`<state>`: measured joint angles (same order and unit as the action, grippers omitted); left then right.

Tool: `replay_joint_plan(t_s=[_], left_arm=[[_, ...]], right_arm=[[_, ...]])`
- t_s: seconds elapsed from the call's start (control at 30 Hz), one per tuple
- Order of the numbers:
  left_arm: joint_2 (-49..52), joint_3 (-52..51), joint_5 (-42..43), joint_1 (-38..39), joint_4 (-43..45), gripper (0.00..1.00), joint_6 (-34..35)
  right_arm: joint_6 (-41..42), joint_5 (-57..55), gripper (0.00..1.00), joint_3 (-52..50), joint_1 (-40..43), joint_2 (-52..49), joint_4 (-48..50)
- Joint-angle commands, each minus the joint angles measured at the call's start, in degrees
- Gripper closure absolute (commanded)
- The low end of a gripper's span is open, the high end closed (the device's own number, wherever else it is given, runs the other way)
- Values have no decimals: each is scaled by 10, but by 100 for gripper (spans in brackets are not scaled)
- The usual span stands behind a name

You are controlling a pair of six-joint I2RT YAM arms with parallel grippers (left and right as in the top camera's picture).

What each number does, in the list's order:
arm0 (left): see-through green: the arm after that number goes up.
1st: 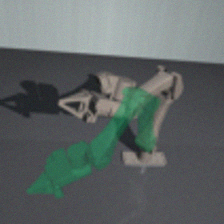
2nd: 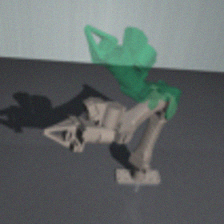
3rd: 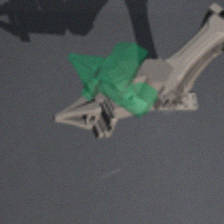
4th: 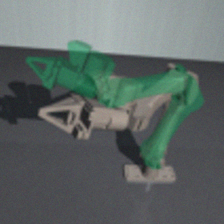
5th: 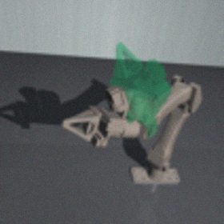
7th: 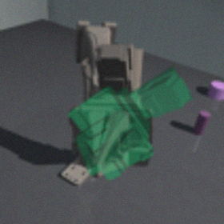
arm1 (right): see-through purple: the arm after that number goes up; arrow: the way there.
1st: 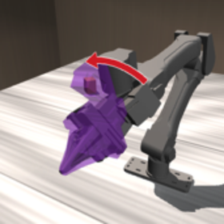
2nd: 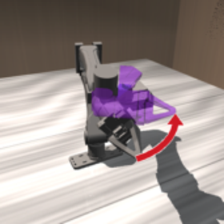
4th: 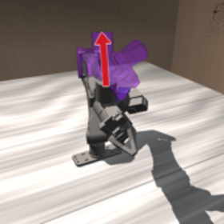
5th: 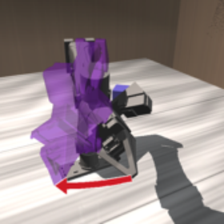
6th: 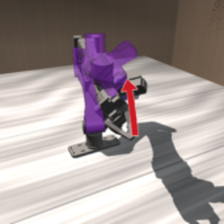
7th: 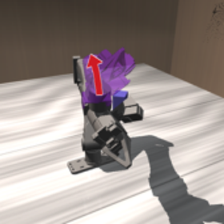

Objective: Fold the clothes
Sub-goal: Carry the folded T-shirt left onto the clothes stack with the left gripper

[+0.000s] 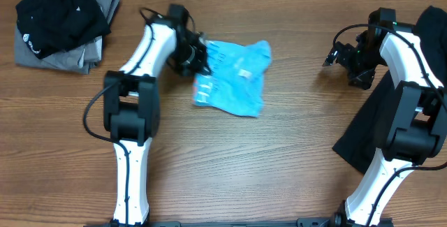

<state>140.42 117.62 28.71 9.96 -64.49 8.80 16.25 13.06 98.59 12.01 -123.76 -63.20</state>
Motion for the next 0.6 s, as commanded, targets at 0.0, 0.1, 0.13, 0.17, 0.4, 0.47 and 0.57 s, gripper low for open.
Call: replay_joint_plan(t_s=[0.0, 0.1, 0.13, 0.17, 0.4, 0.47, 0.57], left_arm=[[5, 114, -157, -54, -49, 91, -26], [5, 192, -197, -84, -81, 89, -65], [5, 208, -213, -92, -84, 89, -67], [5, 221, -229, -98, -87, 89, -67], [5, 303, -316, -142, -81, 88, -101], [5, 321, -347, -150, -73, 88, -102], [5, 354, -377, -163, -61, 88, -101]], right_arm=[[-6, -5, 0, 0, 2, 2, 1], [-6, -5, 0, 0, 2, 2, 1], [-6, -5, 0, 0, 2, 2, 1], [-6, -5, 0, 0, 2, 2, 1], [-6, -5, 0, 0, 2, 2, 1], [-6, -5, 0, 0, 2, 2, 1], [-6, -5, 0, 0, 2, 2, 1]])
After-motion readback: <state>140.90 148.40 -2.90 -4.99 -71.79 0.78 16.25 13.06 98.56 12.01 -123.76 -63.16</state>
